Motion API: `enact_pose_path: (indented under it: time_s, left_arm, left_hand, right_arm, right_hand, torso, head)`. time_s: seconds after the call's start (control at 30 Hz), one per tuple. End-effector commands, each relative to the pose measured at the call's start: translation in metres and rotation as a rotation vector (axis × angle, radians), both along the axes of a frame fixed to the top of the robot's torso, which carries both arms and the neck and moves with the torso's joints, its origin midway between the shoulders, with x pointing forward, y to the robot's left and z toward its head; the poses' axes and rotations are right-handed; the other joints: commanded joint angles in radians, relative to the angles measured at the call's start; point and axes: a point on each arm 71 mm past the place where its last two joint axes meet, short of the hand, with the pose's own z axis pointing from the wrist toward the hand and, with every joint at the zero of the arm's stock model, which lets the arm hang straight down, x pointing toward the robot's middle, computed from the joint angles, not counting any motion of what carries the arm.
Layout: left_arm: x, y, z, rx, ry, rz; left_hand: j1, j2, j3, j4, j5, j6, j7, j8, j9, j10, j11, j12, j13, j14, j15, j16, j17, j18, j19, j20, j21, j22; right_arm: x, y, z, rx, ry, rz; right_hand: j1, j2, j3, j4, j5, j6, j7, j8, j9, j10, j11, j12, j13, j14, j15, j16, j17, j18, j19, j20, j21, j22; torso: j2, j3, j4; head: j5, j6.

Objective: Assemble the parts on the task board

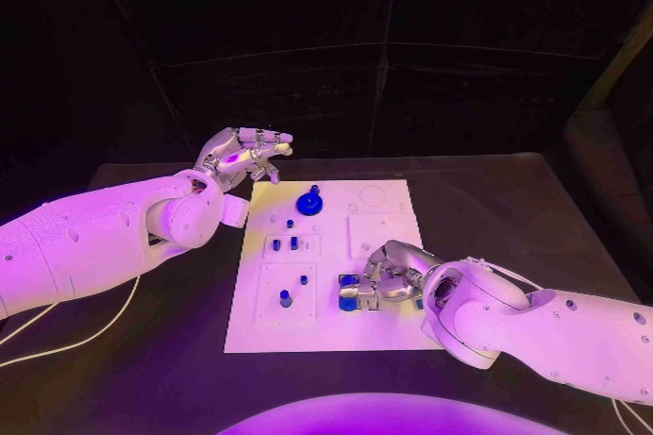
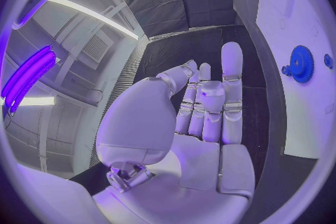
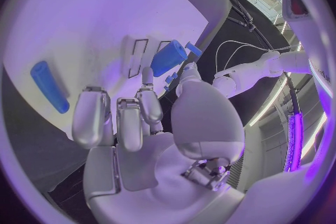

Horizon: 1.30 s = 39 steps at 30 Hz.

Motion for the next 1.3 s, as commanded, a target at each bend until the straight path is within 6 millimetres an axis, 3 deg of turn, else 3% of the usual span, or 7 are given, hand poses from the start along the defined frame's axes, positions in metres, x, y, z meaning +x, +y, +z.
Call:
enact_pose_path:
  time_s: [0.03,0.1,0.33,0.6,0.93,1.3]
  left_arm:
    - [-0.0001,-0.0014,0.0007,-0.007,0.0,-0.015]
    - [-0.0001,-0.0013,0.0006,-0.007,0.0,-0.015]
    - [-0.0001,-0.0008,0.0003,-0.007,0.001,-0.015]
    - [-0.0001,-0.0004,-0.0003,-0.006,0.003,-0.015]
    - [-0.0003,-0.0009,-0.0006,-0.007,0.004,-0.017]
    - [-0.0008,0.0013,-0.0006,-0.006,0.005,-0.014]
  left_hand:
    - [-0.011,0.0,-0.004,0.0,-0.002,-0.004,0.0,0.007,-0.001,-0.006,-0.001,0.004,0.001,-0.009,-0.001,-0.005,-0.001,0.02,-0.006,0.004,-0.006,-0.001]
    - [-0.011,0.0,-0.004,0.0,-0.002,-0.004,0.0,0.007,-0.001,-0.006,-0.001,0.004,0.001,-0.009,-0.001,-0.005,-0.001,0.02,-0.006,0.004,-0.006,-0.001]
    - [-0.011,0.0,-0.004,0.0,-0.002,-0.004,0.0,0.007,-0.001,-0.006,-0.001,0.004,0.001,-0.009,-0.001,-0.005,-0.001,0.02,-0.006,0.004,-0.006,-0.001]
    - [-0.011,0.0,-0.004,0.0,-0.002,-0.004,0.0,0.007,-0.001,-0.006,-0.001,0.004,0.001,-0.009,-0.001,-0.005,-0.001,0.02,-0.006,0.004,-0.006,-0.001]
    - [-0.011,0.0,-0.004,0.0,-0.002,-0.004,0.0,0.007,-0.001,-0.006,-0.001,0.004,0.001,-0.009,-0.001,-0.005,-0.001,0.02,-0.006,0.004,-0.006,-0.001]
    - [-0.011,0.0,-0.004,0.0,-0.002,-0.004,0.0,0.007,-0.001,-0.006,-0.001,0.004,0.001,-0.009,-0.001,-0.005,-0.001,0.02,-0.006,0.004,-0.006,-0.001]
  right_arm:
    - [0.0012,-0.0017,0.0034,0.016,-0.033,-0.023]
    - [0.0009,-0.0018,0.0039,0.018,-0.036,-0.019]
    - [-0.0026,-0.0016,0.0065,0.029,-0.045,0.024]
    - [-0.0051,-0.001,0.0079,0.013,-0.058,0.067]
    - [-0.0008,0.0015,0.0061,-0.022,-0.082,0.062]
    - [-0.0013,-0.0027,0.0065,-0.03,-0.089,0.077]
  right_hand:
    - [-0.002,-0.01,0.006,-0.001,-0.002,-0.007,0.0,-0.002,0.001,-0.006,0.001,-0.006,-0.005,0.077,0.004,-0.006,0.14,-0.001,-0.007,0.0,-0.006,-0.003]
    - [0.006,-0.008,0.013,-0.002,0.002,-0.009,0.0,-0.001,0.001,-0.006,0.002,-0.007,-0.004,0.077,0.004,-0.006,0.141,-0.001,-0.007,0.0,-0.007,-0.003]
    - [0.132,0.024,0.046,-0.019,0.022,-0.011,-0.001,0.017,0.011,0.0,0.0,-0.003,0.008,0.079,0.004,-0.004,0.148,-0.002,-0.004,0.001,-0.005,0.004]
    - [0.237,0.05,0.055,-0.082,0.054,0.002,-0.007,0.045,0.023,0.009,-0.005,0.006,0.024,0.081,0.0,0.0,0.157,-0.004,0.0,-0.003,0.002,0.018]
    - [0.3,0.086,0.068,-0.135,0.061,0.004,-0.014,0.064,0.031,0.016,-0.011,0.012,0.035,0.082,-0.005,0.001,0.161,-0.006,0.003,-0.007,0.007,0.028]
    - [0.327,0.092,0.074,-0.163,0.07,0.005,-0.016,0.067,0.031,0.02,-0.014,0.017,0.044,0.083,-0.007,0.003,0.165,-0.007,0.005,-0.009,0.011,0.035]
  torso:
    - [0.001,0.0006,-0.0007]
    - [0.001,0.0009,-0.0009]
    - [0.001,0.0006,-0.0008]
    - [0.001,0.0002,-0.0021]
    - [0.001,-0.0007,0.0016]
    - [0.001,0.0002,-0.0025]
  head:
    - [0.0,-0.001]
    - [0.0,-0.001]
    - [0.001,-0.006]
    - [0.0,-0.008]
    - [-0.003,-0.011]
    - [-0.001,-0.014]
